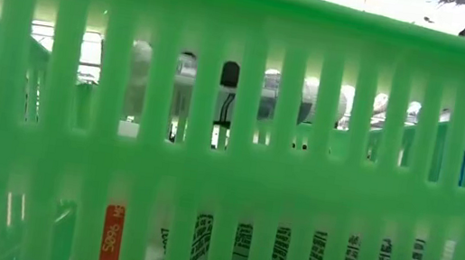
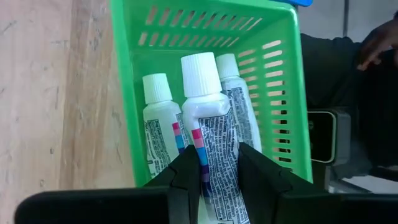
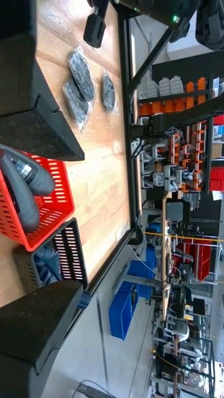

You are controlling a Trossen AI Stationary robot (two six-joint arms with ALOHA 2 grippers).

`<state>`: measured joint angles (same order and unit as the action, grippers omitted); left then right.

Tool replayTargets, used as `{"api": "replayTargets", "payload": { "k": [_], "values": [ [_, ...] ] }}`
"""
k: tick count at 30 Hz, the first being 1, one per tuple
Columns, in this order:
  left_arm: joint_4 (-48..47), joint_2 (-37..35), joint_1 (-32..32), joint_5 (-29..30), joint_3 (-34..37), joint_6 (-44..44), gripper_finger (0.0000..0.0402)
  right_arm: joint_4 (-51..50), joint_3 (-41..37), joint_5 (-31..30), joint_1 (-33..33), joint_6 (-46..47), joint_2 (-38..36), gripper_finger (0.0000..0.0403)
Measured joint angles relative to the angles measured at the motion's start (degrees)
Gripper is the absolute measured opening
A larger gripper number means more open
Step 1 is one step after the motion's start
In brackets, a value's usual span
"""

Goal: Pick & Place Travel size toiletries
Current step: Put the white toothpaste into the green bin

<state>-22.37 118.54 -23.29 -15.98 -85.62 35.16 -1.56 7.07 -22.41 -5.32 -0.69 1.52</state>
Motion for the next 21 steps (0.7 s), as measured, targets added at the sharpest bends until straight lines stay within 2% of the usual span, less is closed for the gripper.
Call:
{"api": "replayTargets", "payload": {
  "k": [10, 16, 21],
  "values": [
    [8.2, 0.0, 0.3, -7.7, 0.0, -3.3, 0.0086, 0.0, 0.0, 0.0, 0.0, 0.0, 0.0, 0.0318],
    [7.5, 0.0, 0.2, -5.4, 0.0, -4.8, 0.0086, 0.0, 0.0, 0.0, 0.0, 0.0, 0.0, 0.0318],
    [7.6, 0.0, 0.2, -4.5, 0.0, -12.7, 0.0086, 0.0, 0.0, 0.0, 0.0, 0.0, 0.0, 0.0318]
  ]
}}
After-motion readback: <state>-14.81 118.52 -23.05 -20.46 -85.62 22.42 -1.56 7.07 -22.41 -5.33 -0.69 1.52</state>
